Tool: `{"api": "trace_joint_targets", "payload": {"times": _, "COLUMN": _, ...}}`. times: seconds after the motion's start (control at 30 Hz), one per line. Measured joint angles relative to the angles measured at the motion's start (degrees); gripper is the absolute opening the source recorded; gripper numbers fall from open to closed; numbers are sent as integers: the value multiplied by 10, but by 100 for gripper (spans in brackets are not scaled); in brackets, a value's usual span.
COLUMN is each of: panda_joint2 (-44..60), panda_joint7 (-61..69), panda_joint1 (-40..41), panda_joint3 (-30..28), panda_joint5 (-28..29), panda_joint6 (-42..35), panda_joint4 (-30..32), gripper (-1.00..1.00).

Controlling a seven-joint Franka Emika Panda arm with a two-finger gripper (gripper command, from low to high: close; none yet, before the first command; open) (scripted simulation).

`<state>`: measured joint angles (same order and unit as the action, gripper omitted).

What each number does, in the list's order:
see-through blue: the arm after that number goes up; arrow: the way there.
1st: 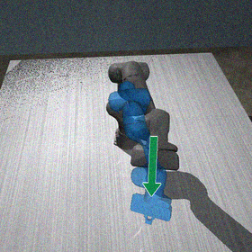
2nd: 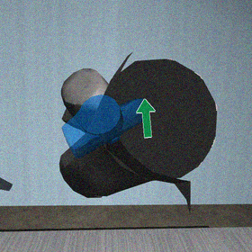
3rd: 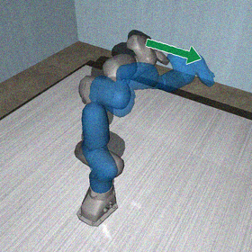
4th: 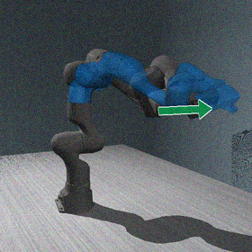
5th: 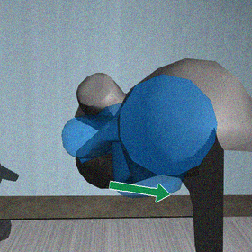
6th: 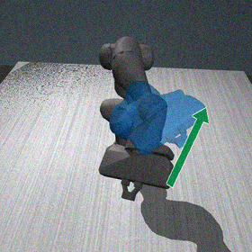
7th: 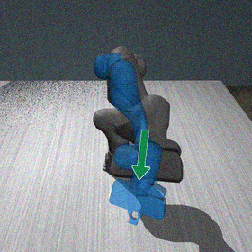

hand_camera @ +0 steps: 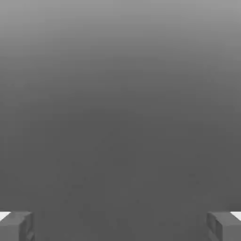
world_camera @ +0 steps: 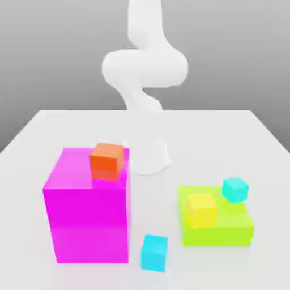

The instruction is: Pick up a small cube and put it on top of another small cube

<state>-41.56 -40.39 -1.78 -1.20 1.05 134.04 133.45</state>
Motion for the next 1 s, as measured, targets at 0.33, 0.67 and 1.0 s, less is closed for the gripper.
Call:
{"api": "trace_joint_targets", "payload": {"times": 0.33, "panda_joint2": 172, "panda_joint7": 233, "panda_joint1": -68, "panda_joint3": -58, "panda_joint5": 25, "panda_joint6": 90, "panda_joint4": 67, "gripper": 0}}
{"api": "trace_joint_targets", "payload": {"times": 0.67, "panda_joint2": 342, "panda_joint7": 495, "panda_joint1": -116, "panda_joint3": -101, "panda_joint5": 3, "panda_joint6": 180, "panda_joint4": 133, "gripper": 0}}
{"api": "trace_joint_targets", "payload": {"times": 1.0, "panda_joint2": 521, "panda_joint7": 747, "panda_joint1": -107, "panda_joint3": -74, "panda_joint5": -61, "panda_joint6": 282, "panda_joint4": 182, "gripper": 0}}
